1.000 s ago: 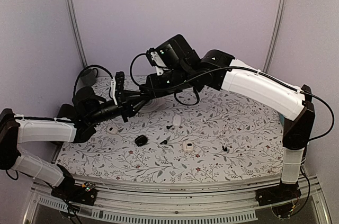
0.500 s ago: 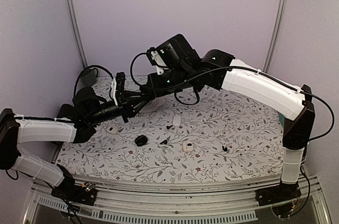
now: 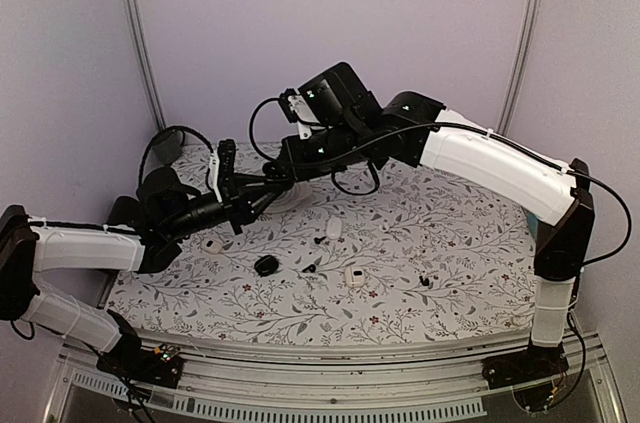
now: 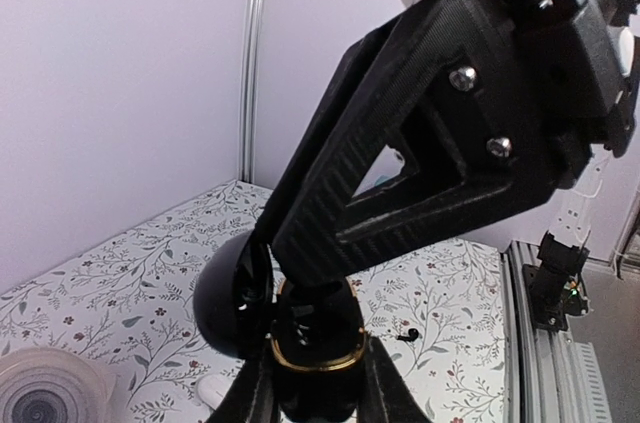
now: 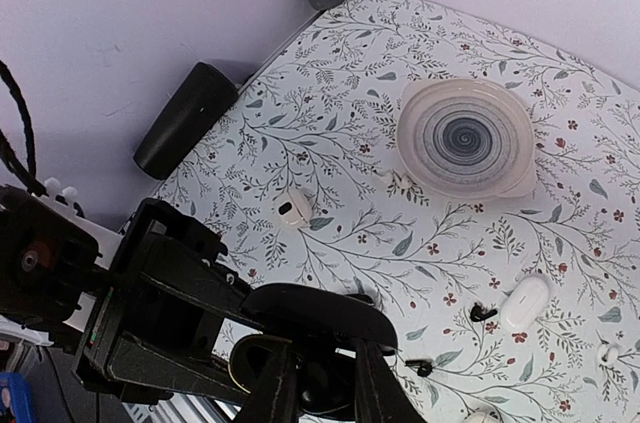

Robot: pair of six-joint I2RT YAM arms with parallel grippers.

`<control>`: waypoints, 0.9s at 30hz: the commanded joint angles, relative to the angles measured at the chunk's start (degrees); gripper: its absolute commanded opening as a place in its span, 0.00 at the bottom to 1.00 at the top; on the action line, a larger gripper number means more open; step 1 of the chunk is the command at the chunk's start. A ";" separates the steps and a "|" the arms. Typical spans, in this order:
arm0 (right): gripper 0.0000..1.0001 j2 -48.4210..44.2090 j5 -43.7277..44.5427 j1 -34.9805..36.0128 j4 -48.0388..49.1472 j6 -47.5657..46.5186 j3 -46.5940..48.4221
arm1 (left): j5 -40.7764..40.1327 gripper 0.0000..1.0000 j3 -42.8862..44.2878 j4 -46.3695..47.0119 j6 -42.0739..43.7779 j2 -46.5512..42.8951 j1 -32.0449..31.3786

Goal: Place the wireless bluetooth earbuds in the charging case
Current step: Adjust the right earbud in the right side groove of the charging case.

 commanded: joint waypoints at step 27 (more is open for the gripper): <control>0.24 -3.26 -0.27 -0.58 -0.99 1.62 -3.85 | -3.60 0.00 -1.37 9.79 3.16 -1.69 -1.90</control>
